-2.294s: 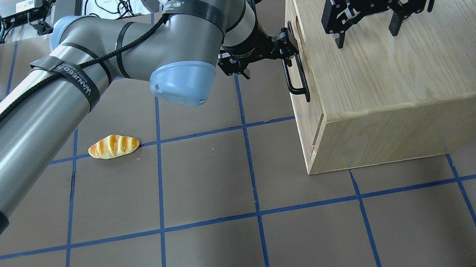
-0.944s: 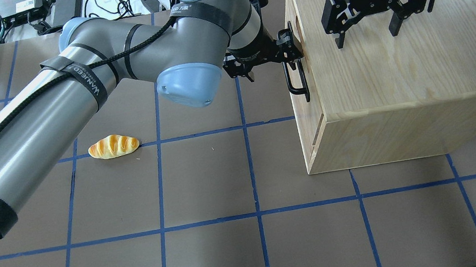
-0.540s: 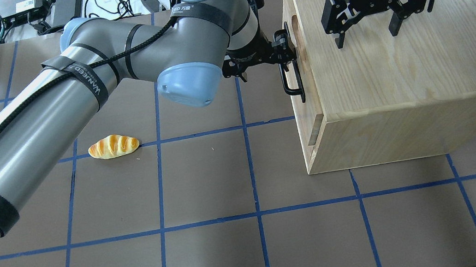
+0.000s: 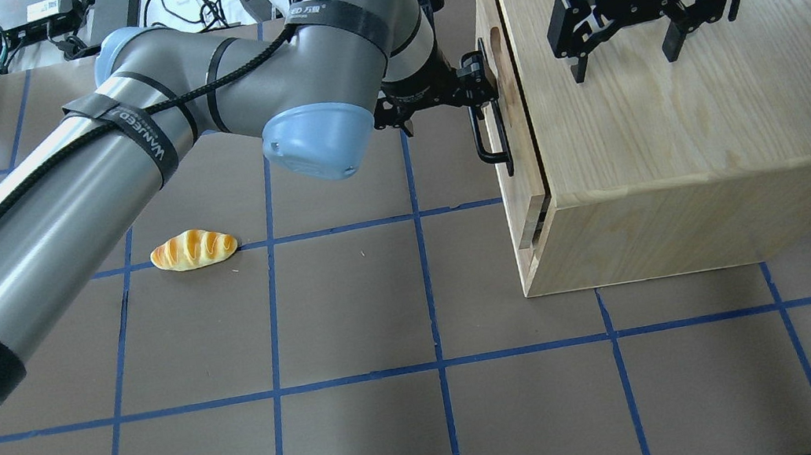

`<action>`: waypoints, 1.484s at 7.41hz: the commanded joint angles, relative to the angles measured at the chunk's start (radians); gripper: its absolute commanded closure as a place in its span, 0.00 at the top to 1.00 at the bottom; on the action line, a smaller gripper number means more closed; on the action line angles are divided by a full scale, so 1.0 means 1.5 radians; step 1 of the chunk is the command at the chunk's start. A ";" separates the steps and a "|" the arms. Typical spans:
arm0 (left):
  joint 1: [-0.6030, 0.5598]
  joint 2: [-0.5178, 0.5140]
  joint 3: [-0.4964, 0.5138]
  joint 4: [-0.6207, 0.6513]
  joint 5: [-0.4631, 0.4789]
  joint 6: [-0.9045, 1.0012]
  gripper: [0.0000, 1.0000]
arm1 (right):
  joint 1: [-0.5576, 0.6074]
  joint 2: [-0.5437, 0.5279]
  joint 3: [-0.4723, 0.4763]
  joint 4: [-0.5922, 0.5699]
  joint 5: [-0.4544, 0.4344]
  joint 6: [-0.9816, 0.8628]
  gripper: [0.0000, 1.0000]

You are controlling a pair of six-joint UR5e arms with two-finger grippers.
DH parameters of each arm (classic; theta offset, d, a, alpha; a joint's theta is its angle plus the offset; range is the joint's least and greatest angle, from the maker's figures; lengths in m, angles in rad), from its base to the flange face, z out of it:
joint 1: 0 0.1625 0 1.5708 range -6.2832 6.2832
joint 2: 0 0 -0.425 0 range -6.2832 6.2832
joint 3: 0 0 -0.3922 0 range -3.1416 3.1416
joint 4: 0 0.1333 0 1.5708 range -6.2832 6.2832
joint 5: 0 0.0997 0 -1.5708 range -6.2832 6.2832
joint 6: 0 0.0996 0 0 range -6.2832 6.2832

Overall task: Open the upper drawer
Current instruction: 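Pull the drawer handle outward with the left gripper, away from the cabinet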

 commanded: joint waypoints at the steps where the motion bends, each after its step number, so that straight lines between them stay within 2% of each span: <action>1: 0.001 0.009 0.000 -0.013 0.001 0.000 1.00 | 0.000 0.000 0.000 0.000 0.000 0.000 1.00; 7: 0.009 0.007 0.001 -0.021 0.034 0.012 1.00 | 0.000 0.000 0.000 0.000 0.000 0.000 1.00; 11: 0.027 0.012 0.000 -0.042 0.034 0.016 1.00 | 0.000 0.000 0.000 0.000 0.000 0.000 1.00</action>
